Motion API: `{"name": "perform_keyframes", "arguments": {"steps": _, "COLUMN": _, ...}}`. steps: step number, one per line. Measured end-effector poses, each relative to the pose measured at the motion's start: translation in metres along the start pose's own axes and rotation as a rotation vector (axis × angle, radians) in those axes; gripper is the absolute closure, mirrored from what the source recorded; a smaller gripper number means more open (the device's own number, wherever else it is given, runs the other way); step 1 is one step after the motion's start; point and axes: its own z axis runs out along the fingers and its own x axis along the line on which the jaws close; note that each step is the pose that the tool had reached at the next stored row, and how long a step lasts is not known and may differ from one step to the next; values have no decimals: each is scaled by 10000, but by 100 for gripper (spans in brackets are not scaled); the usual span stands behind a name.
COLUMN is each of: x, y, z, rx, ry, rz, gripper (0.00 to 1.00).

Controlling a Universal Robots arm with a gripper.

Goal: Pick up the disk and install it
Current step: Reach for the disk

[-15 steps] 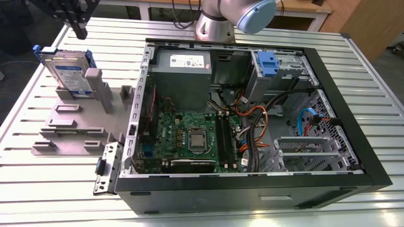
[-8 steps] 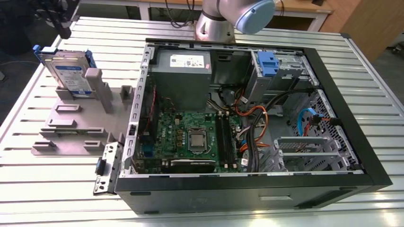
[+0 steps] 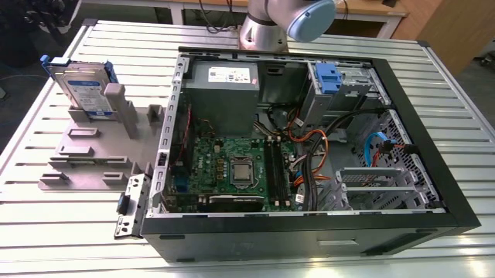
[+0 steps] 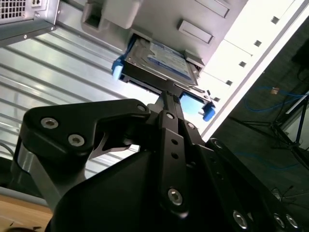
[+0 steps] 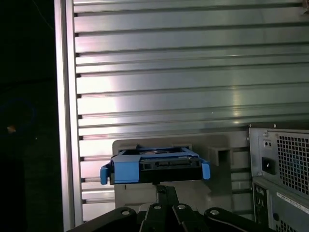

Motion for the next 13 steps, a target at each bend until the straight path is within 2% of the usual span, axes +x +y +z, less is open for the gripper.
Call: {"name": "perform_keyframes", "arguments": {"steps": 13, "x": 257, "y": -20, "z": -1, "rx": 0, "ry": 0, "rz": 0, "gripper": 89}}
